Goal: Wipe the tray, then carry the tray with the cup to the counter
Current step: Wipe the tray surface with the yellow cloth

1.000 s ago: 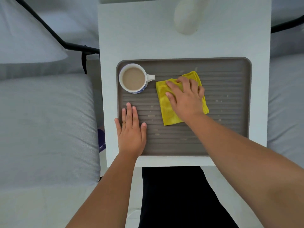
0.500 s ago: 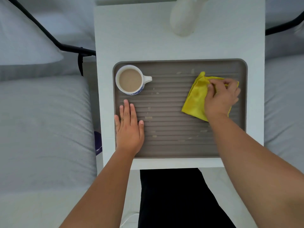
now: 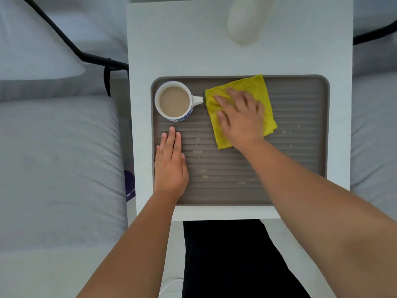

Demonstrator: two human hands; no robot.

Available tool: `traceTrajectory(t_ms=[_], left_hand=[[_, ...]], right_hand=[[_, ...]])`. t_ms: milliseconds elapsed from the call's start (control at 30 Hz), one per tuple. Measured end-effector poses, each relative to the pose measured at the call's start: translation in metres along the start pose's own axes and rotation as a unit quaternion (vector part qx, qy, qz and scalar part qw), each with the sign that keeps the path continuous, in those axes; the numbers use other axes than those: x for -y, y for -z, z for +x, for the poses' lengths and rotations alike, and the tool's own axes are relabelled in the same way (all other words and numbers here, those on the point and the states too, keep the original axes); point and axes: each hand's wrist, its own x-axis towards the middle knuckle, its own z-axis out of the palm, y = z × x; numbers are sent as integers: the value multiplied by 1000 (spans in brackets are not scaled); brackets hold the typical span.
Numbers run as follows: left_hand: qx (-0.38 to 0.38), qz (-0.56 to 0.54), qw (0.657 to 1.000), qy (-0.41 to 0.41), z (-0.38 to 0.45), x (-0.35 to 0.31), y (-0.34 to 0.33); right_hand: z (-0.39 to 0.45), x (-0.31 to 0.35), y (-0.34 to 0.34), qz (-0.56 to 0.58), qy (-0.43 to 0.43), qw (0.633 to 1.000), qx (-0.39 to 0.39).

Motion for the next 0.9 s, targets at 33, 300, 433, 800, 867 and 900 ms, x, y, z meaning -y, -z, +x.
traceTrajectory(t_ms=[33,300,433,800,867,900], left_hand=[[-1,1,1000,6,0,-1,1],[6,116,991,66,-10,9,14],[39,83,996,20,-9,34,16],[25,41,999,2,-7,38,11],[29,40,999,4,-7,37,12],[30,40,999,7,-7,36,13]], right_hand=[[-4,-12,2,-19,-18,1000,-2],[-21,-76,28,-29,-82,995,-43],[-15,-40,21,26,-140,990,-14],[-26,24,-3,45,-100,994,-30],[-30,3,4,50,-94,993,-56],[-33,-10,8,47,-104,991,-75]])
